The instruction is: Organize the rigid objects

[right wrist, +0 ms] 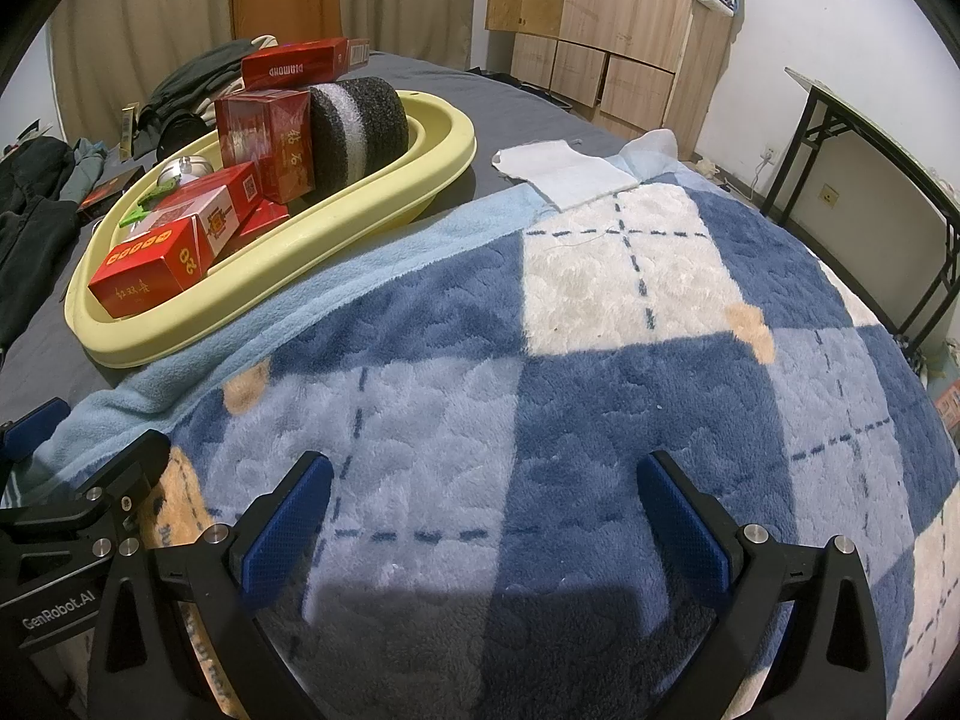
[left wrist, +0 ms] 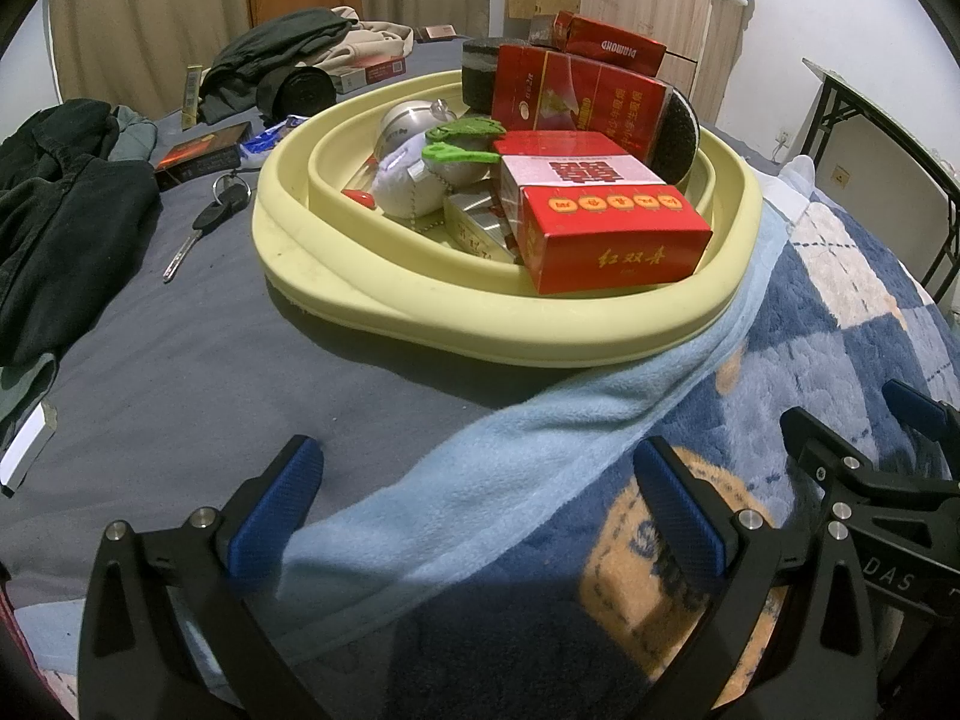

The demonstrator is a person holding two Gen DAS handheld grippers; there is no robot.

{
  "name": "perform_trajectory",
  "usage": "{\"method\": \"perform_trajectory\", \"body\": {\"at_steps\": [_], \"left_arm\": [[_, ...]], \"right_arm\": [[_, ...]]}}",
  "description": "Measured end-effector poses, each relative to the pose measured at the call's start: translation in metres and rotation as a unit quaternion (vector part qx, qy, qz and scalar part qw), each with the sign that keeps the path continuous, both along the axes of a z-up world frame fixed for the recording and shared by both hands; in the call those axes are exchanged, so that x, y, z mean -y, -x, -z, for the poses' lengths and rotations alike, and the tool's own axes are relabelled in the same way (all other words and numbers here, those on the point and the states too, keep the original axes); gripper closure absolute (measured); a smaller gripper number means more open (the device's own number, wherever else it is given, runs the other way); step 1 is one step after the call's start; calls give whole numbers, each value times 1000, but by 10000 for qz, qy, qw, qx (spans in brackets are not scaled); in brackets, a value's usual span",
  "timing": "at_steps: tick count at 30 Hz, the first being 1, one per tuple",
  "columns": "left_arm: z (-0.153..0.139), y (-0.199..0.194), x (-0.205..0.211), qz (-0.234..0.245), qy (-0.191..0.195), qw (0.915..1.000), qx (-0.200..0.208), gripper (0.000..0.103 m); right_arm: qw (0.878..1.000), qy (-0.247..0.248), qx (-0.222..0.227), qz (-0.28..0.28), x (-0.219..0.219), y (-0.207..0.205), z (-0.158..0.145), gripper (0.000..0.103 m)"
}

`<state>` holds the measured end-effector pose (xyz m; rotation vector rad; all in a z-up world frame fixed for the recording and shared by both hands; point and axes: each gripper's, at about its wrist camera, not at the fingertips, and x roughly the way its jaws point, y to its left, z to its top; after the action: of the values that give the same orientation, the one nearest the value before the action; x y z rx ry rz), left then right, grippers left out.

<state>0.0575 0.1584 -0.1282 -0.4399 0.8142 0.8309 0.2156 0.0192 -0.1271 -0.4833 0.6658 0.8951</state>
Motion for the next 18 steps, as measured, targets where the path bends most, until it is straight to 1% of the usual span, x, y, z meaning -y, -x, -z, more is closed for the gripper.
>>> {"method": "perform_trajectory", "body": {"at_steps": [18], "left_arm": [[-1, 0, 1, 0, 0, 10000, 0, 0]], "right_arm": [[10000, 0, 0, 1, 0, 0, 0, 0]]}}
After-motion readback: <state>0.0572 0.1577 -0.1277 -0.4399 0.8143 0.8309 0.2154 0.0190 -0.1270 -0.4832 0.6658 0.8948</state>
